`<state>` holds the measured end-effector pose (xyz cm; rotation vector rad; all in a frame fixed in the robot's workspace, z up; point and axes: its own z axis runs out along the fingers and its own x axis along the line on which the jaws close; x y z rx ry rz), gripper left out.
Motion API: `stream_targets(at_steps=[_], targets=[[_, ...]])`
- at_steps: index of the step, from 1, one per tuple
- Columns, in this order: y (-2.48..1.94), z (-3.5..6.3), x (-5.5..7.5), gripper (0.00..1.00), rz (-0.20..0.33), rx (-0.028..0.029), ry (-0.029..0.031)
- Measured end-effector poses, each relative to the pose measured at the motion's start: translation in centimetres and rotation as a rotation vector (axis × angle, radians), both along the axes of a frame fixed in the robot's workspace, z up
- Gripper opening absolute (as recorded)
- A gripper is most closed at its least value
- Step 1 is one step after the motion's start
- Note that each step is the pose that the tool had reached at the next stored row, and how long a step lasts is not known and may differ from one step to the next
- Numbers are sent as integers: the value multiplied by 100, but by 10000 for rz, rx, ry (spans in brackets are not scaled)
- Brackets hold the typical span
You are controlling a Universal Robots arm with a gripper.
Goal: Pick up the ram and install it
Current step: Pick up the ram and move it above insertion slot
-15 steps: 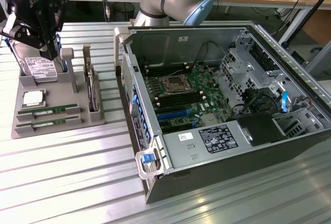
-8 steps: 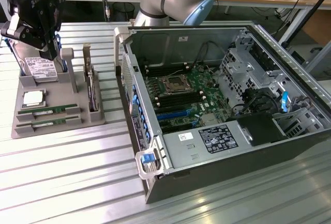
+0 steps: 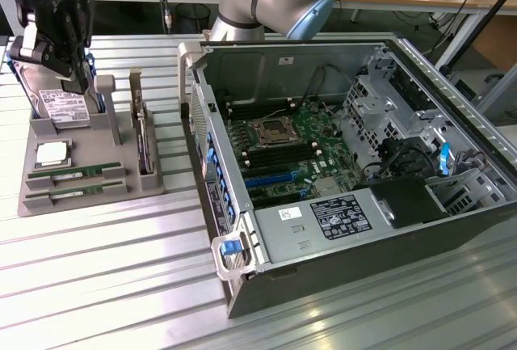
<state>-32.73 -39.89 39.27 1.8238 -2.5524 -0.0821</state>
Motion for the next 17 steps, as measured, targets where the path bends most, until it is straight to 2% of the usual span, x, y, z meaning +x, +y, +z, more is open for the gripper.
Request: stream_targets(at_steps=[3,11,15,17], targets=[[0,0,0,11,373,0,0],[0,-1,0,11,1920,0,0],[0,-1,0,11,2335,0,0],[0,-1,0,11,2861,0,0]])
